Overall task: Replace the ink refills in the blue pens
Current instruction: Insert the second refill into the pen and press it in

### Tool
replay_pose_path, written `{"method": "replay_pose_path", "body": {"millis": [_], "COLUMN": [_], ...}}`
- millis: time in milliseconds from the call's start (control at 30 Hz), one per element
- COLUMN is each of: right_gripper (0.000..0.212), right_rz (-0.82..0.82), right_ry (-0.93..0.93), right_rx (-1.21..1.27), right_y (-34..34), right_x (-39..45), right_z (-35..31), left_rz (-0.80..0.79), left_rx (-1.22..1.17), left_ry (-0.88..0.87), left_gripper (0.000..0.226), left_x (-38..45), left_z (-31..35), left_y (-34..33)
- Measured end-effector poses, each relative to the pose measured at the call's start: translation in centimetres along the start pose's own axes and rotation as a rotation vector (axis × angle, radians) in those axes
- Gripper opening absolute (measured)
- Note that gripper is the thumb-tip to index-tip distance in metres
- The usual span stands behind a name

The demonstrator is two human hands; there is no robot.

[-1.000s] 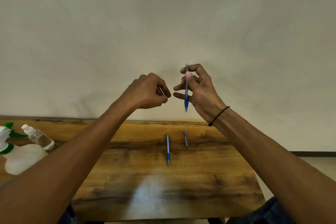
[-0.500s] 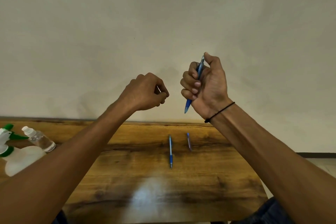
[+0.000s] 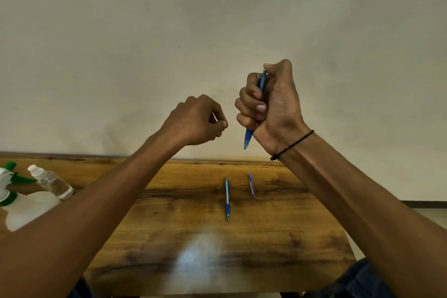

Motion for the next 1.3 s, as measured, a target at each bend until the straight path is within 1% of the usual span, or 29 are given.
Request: {"method": "replay_pose_path", "body": {"millis": [133,533,733,1000,1300], "right_gripper": [0.057,0.055,0.055,0.055,0.055], "right_rz": [-0.005,0.022,0.04,0.065,0.067], "right_ry": [0.007,0.05,0.065,0.056,0.041], "right_rx": [0.008,-0.038,-0.002,0.012,0.051], "right_y": [-0.1,0.1,0.5,0.9,0.8], "right_x": [-0.4,-1.0,-1.0,-0.8,-1.0], "right_z": [-0.5,-2.0,-2.4,-2.8,-3.1], "left_rz": [-0.007,-0.016,-0.055,-0.055,-0.047], "left_rx": [0.002,0.046,0.072,0.077,0.1], "left_ry": [-0.001,0.008,0.007,0.012,0.002], "left_gripper": [0.013,0.014,0.015,0.008,0.008], "left_x": [0.0,-0.1,-0.3,-0.1,-0.2], "left_z": [0.5,1.5,1.4,1.2,1.3], "left_y": [-0.2,-0.1,-0.7,-0.9,-0.8]}}
Point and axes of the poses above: each hand's wrist, its own x-axis towards the middle knuckle, its own y-axis out of the back of the hand, z = x × y, the point moved 10 cm from there along x, towards the middle knuckle, and after that the axes turned 5 degrees about z, right-handed, at the moved point
